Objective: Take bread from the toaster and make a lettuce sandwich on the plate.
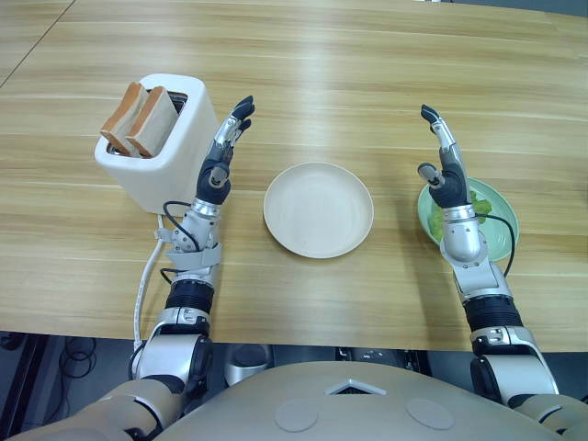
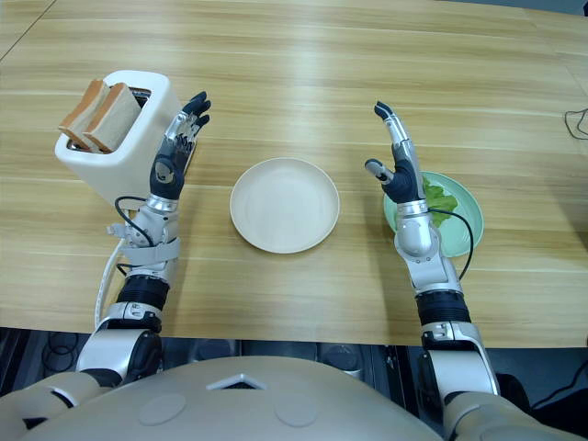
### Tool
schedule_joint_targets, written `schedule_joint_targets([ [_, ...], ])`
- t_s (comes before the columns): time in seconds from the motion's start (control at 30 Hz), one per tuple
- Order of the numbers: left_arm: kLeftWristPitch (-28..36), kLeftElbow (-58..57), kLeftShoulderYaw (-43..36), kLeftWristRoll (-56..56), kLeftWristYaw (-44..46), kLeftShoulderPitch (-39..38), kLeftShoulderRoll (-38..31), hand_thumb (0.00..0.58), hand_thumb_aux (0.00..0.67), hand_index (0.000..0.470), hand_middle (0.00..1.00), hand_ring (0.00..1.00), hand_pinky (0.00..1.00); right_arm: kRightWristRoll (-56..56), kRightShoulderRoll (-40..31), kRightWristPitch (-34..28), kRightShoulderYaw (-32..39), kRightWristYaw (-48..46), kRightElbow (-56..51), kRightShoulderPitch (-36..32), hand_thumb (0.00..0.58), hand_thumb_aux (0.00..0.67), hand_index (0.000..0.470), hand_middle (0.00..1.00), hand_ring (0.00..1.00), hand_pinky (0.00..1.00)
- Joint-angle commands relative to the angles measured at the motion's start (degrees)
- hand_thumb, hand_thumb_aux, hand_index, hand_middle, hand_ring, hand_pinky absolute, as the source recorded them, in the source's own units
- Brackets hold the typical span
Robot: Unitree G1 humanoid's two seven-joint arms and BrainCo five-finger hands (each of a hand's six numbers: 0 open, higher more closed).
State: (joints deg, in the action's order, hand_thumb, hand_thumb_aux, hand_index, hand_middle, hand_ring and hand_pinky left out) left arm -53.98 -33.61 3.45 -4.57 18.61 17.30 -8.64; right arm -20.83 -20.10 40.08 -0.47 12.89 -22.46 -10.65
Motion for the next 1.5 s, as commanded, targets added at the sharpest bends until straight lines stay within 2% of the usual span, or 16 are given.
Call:
schedule_joint_targets([
  [0.03,1.41,-0.96,-0.69,-0.78,0.63,0.14,0.16,0.0,0.0,0.0,0.0,0.0,0.0,-0.92,0.16,-0.27,0.63,0.14,-0.94,-0.46,0.0,0.0,0.0,0.0,0.0,0.0],
  [0.23,1.32,-3.39,-0.83,0.55,0.27,0.47,-0.18,0.0,0.0,0.0,0.0,0.0,0.0,-1.53,0.3,-0.39,1.11,0.01,-1.59,-0.75,0.0,0.0,0.0,0.0,0.0,0.0],
  [0.33,2.12,-1.94,-1.13,-3.04,2.66,0.01,0.36,0.0,0.0,0.0,0.0,0.0,0.0,-1.72,0.37,-0.32,1.17,0.14,-1.81,-0.75,0.0,0.0,0.0,0.0,0.0,0.0],
  [0.43,6.89,8.05,-2.25,-13.17,8.36,-2.74,0.6,0.0,0.0,0.0,0.0,0.0,0.0,-1.55,0.32,-0.25,1.13,0.21,-1.85,-0.85,0.0,0.0,0.0,0.0,0.0,0.0],
  [0.53,14.99,24.14,-2.77,-25.29,12.59,-6.68,-1.47,0.0,0.0,0.0,0.0,0.0,0.0,-1.58,0.12,-0.37,0.95,0.26,-1.23,-0.6,0.0,0.0,0.0,0.0,0.0,0.0],
  [0.6,19.97,32.27,-0.89,-30.89,12.84,-8.19,-3.49,0.0,0.0,0.0,0.0,0.0,0.0,-1.46,0.0,-0.53,0.79,0.14,-0.59,-0.32,0.0,0.0,0.0,0.0,0.0,0.0],
  [0.7,22.75,39.83,4.4,-32.66,10.62,-8.81,-7.44,0.0,0.0,0.0,0.0,0.0,0.0,-1.36,-0.26,-0.76,0.42,0.13,0.45,0.37,0.0,0.0,0.0,0.0,0.0,0.0],
  [0.8,19.58,39.82,11.15,-25.19,7.93,-8.2,-11.12,0.0,0.0,0.0,0.0,0.0,0.0,-1.36,-0.5,-0.87,0.18,0.34,0.51,0.73,0.0,0.0,0.0,0.0,0.0,0.0],
  [0.9,15.68,33.64,17.99,-16.69,4.64,-6.82,-15.01,0.0,0.0,0.0,0.0,0.0,0.0,-1.37,-0.63,-1.04,-0.12,0.51,0.47,0.88,0.0,0.0,0.0,0.0,0.0,0.0],
  [1.03,8.8,20.1,23.52,5.05,-5.18,-5.61,-21.43,0.0,0.0,0.0,0.0,0.0,0.0,-1.13,-1.11,-1.18,-0.61,0.44,0.69,0.92,0.0,0.0,0.0,0.0,0.0,0.0],
  [1.1,7.42,14.2,23.17,20.06,-14.48,-5.44,-25.44,0.0,0.0,0.0,0.0,0.0,0.0,-1.02,-1.5,-1.23,-1.15,0.54,1.03,1.38,0.0,0.0,0.0,0.0,0.0,0.0],
  [1.17,7.27,8.65,21.71,25.69,-19.44,-5.05,-28.29,0.0,0.0,0.0,0.0,0.0,0.0,-0.96,-1.81,-1.38,-1.53,0.64,1.56,1.9,0.0,0.0,0.0,0.0,0.0,0.0],
  [1.43,9.52,-10.97,12.91,35.53,-33.07,-0.68,-35.48,0.0,0.0,0.0,0.0,0.0,0.0,-1.48,-1.75,-1.57,-1.24,0.81,0.63,1.48,0.0,0.0,0.0,0.0,0.0,0.0],
  [1.5,13.4,-14.49,8.68,41.11,-38.5,0.42,-37.55,0.0,0.0,0.0,0.0,0.0,0.0,-1.49,-1.7,-1.6,-1.04,0.73,0.47,1.18,0.0,0.0,0.0,0.0,0.0,0.0],
])
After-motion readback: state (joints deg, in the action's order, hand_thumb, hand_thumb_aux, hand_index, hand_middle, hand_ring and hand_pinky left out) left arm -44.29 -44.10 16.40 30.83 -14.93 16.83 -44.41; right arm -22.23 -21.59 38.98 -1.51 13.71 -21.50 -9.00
